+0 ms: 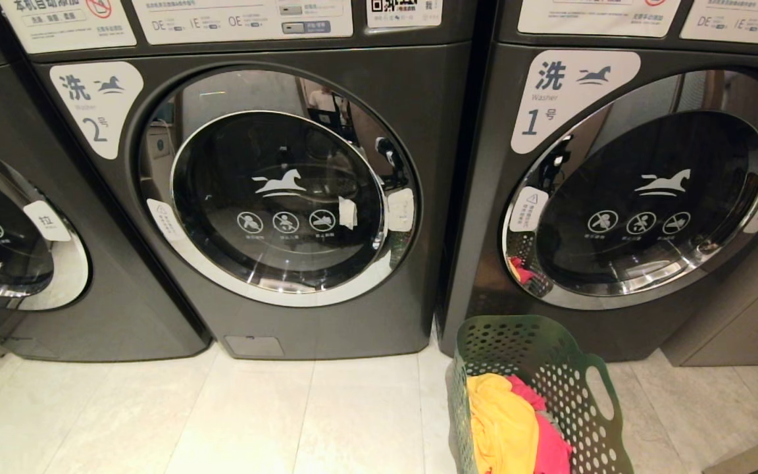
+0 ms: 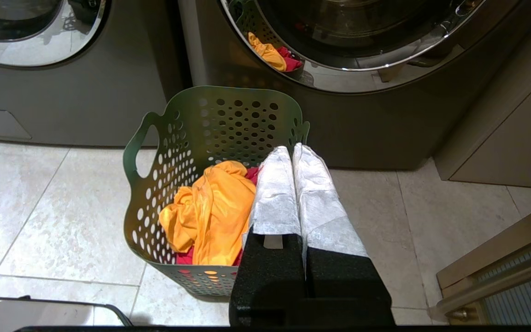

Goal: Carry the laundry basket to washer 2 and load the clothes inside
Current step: Open the lid of the washing machine

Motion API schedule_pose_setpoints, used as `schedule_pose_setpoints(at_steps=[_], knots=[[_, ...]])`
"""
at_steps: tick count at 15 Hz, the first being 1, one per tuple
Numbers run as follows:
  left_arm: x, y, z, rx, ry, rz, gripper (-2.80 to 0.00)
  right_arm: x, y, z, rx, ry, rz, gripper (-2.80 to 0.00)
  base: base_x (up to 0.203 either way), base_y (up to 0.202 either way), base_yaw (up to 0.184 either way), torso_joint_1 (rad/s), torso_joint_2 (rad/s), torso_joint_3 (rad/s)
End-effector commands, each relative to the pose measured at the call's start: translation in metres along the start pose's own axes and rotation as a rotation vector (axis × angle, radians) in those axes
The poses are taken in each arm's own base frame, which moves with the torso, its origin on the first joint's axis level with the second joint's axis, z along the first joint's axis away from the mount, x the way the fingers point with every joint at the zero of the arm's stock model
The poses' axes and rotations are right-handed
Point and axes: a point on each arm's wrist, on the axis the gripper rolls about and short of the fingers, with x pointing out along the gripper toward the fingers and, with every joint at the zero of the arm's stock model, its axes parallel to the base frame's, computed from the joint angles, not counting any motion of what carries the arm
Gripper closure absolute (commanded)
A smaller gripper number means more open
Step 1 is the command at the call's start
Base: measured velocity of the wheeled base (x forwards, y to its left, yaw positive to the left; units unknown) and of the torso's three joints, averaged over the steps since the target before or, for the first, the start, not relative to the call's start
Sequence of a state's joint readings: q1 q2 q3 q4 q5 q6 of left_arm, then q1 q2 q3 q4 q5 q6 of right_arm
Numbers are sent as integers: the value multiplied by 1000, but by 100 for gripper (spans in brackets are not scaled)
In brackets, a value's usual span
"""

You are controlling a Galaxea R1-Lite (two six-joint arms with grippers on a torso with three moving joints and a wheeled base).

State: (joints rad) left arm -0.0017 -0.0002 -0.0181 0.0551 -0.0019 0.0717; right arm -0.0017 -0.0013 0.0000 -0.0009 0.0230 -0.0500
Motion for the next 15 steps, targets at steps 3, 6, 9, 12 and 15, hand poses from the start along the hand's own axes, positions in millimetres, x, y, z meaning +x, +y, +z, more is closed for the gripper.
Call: schedule_pose_setpoints(at_steps=[3, 6, 9, 12, 15], knots=[[0, 0, 0, 2, 1, -1, 0, 0, 0, 0, -1, -1, 0, 0, 0, 0, 0, 0, 0, 0], [0, 0, 0, 2, 0, -1, 0, 0, 0, 0, -1, -1, 0, 0, 0, 0, 0, 0, 0, 0], [0, 0, 0, 2, 1, -1, 0, 0, 0, 0, -2, -1, 2, 0, 0, -35, 1, -1, -1, 1], [0, 0, 0, 0, 1, -1, 0, 0, 0, 0, -2, -1, 2, 0, 0, -187, 0, 4, 1, 4], [0, 0, 0, 2, 1, 1, 0, 0, 0, 0, -2, -1, 2, 0, 0, -198, 1, 3, 0, 0]])
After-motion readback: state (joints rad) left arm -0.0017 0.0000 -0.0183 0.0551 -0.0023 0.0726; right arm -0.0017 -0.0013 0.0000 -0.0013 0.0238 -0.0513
